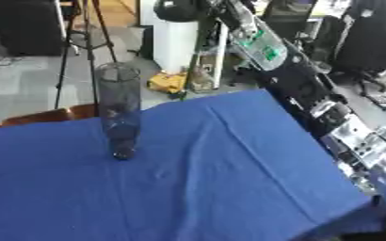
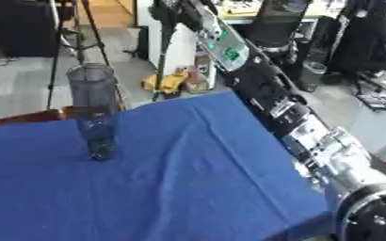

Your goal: Arrange flowers into the vase.

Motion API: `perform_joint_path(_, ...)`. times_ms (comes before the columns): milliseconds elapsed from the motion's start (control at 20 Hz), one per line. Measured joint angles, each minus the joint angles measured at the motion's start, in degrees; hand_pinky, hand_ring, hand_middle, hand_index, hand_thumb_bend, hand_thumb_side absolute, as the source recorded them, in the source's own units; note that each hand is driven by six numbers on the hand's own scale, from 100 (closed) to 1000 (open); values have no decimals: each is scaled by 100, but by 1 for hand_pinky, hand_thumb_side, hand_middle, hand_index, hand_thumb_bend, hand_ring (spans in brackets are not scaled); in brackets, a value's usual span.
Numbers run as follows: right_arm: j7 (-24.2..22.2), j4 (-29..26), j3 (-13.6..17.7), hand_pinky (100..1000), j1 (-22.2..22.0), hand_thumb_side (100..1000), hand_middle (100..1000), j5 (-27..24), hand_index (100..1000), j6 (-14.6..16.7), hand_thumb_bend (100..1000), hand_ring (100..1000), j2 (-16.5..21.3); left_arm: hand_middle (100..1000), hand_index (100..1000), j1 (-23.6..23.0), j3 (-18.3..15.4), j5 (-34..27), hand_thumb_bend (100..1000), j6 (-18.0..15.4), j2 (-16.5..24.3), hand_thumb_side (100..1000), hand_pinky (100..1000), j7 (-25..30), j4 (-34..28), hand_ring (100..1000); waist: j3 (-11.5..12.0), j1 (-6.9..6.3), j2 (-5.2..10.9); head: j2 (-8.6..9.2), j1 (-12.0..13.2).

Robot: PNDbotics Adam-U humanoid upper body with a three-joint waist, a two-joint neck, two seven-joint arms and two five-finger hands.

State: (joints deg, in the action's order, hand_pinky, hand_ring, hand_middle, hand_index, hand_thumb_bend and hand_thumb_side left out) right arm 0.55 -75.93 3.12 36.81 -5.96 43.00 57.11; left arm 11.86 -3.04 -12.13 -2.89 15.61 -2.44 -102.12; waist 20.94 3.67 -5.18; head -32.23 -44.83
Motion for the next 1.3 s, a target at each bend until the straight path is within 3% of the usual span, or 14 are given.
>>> perform_joint_path(750,417,-58,-68,100,99,1000,100,-97,184,-133,100,115,-91,601,822,-2,0,-24,331,5,0,925,493,15,0,547,52,0,64,0,-111)
perform_joint_path(800,431,-66,-68,100,99,1000,100,-97,243,-139,100,100,-91,601,822,-2,0,-24,334,4,0,925,492,15,0,547,52,0,64,0,-111)
perform_joint_path(900,481,-105,-46,100,141,1000,100,-106,243,-110,100,100,-111,601,822,-10,0,-24,334,4,0,925,492,16,1,547,65,0,66,1,-111)
perform_joint_path(1300,1071,-212,105,100,204,1000,100,-127,235,-17,100,100,-134,600,822,-19,0,-24,335,3,0,925,491,16,2,546,98,0,68,6,-111)
